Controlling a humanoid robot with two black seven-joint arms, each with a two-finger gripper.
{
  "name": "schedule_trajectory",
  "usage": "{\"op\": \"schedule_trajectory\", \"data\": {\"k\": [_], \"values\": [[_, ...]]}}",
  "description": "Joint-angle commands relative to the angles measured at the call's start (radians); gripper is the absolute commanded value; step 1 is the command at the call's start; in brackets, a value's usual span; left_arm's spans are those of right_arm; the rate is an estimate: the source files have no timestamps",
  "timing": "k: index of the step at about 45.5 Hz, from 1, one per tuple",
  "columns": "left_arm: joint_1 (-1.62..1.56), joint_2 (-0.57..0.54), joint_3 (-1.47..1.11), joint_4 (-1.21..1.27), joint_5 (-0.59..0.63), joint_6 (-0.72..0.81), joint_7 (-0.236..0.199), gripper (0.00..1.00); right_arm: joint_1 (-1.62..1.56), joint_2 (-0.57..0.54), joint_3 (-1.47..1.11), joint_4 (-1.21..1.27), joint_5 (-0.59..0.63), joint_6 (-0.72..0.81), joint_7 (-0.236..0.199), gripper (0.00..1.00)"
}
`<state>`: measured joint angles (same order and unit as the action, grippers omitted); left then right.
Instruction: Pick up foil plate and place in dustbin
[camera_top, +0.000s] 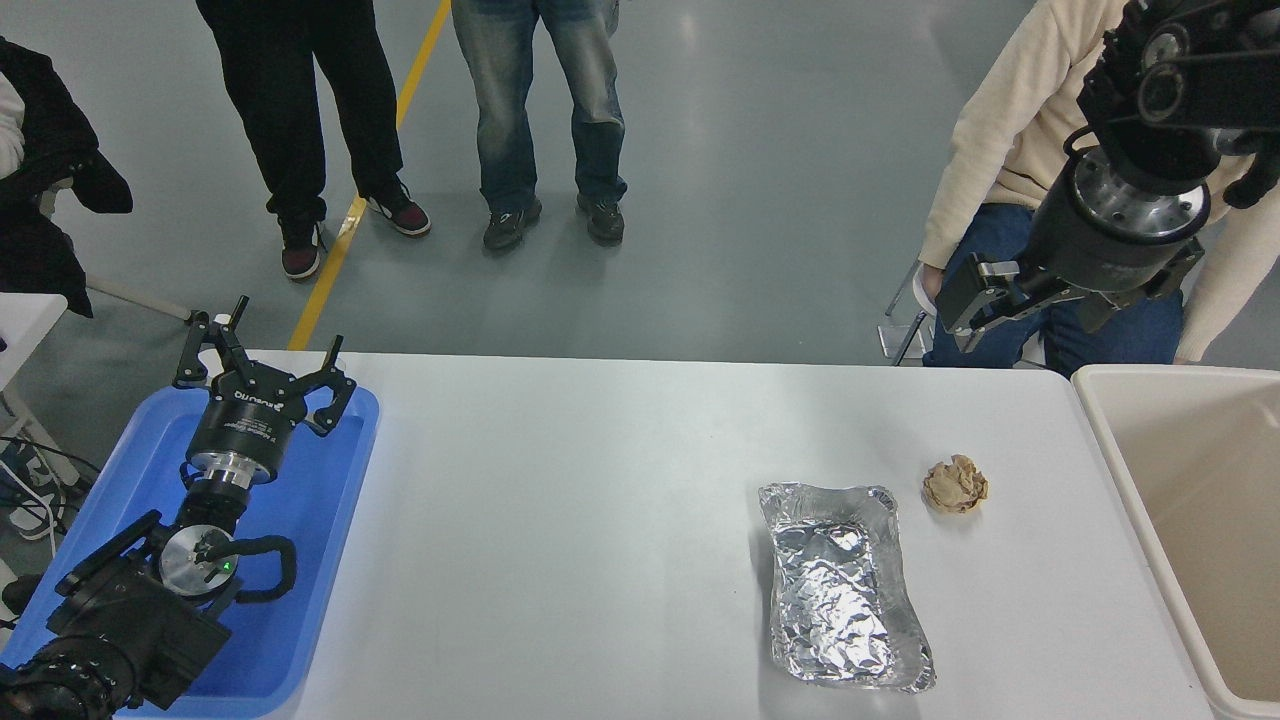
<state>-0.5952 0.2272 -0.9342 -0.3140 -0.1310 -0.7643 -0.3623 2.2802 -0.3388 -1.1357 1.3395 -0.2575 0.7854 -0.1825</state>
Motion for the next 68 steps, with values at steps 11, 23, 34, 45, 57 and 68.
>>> {"op": "schedule_trajectory", "data": {"k": [11, 23, 34, 45, 57, 68], "values": [[0.0, 0.001, 0.0, 0.001, 0.001, 0.0, -0.001, 1.0, -0.001, -0.003, 0.068, -0.002, 0.003, 0.0, 0.0, 1.0], [0.0, 0.0, 0.0, 0.001, 0.001, 0.0, 0.0, 1.0, -0.036, -0.002, 0.079, 0.0, 0.004, 0.0, 0.002, 1.0], [0.0, 0.001, 0.0, 0.0, 0.001, 0.0, 0.0, 1.0, -0.217, -0.005, 0.14, -0.005, 0.003, 0.0, 0.002, 1.0], [0.0, 0.001, 0.0, 0.001, -0.001, -0.001, -0.001, 1.0, -0.381, -0.034, 0.146, -0.003, 0.012, -0.009, 0.0, 1.0], [0.0, 0.001, 0.0, 0.0, -0.001, 0.0, -0.001, 1.0, -0.524, -0.037, 0.145, -0.003, 0.007, -0.231, 0.002, 1.0], [0.0, 0.001, 0.0, 0.0, -0.001, 0.0, 0.0, 1.0, -0.622, -0.037, 0.146, -0.003, -0.005, -0.414, 0.002, 0.99]]}}
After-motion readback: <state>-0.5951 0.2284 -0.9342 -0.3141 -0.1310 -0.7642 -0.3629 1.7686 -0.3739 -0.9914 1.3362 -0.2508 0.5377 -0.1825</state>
